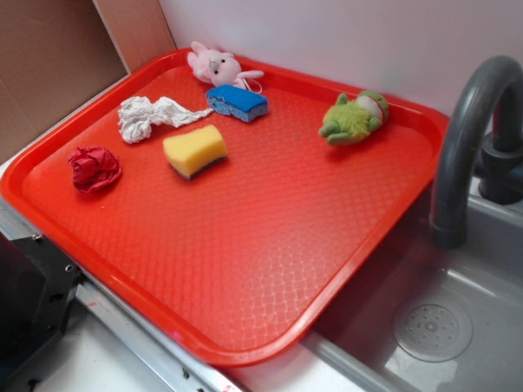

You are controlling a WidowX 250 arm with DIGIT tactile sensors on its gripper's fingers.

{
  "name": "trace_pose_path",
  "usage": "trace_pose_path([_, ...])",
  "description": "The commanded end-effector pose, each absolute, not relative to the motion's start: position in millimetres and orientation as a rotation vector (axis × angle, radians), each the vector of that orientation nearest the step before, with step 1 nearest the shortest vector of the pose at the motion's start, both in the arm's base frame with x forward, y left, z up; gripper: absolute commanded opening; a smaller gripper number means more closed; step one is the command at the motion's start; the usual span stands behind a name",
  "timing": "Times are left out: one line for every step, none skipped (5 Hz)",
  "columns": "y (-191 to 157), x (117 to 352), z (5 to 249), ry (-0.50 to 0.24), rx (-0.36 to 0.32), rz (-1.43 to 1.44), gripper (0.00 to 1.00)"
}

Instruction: Grab the red paper.

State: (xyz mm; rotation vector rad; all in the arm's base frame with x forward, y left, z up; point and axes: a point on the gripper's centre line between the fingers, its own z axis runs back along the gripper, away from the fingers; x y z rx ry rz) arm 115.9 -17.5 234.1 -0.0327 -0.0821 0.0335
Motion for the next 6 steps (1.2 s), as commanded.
trace_pose_path([-17,116,234,-0.082,-0.033,0.033,1.00])
trace_pose_path([-2,123,208,-0.129,-0.002,0.097,1.00])
trace_pose_path([16,126,178,-0.159,0.027,0.160,1.00])
trace_pose_path([26,125,163,-0.190,0.028,0.194,1.00])
trace_pose_path([47,127,132,-0.179,-0.016,0.291,1.00])
trace_pose_path([61,139,104,-0.161,-0.031,0.319,1.00])
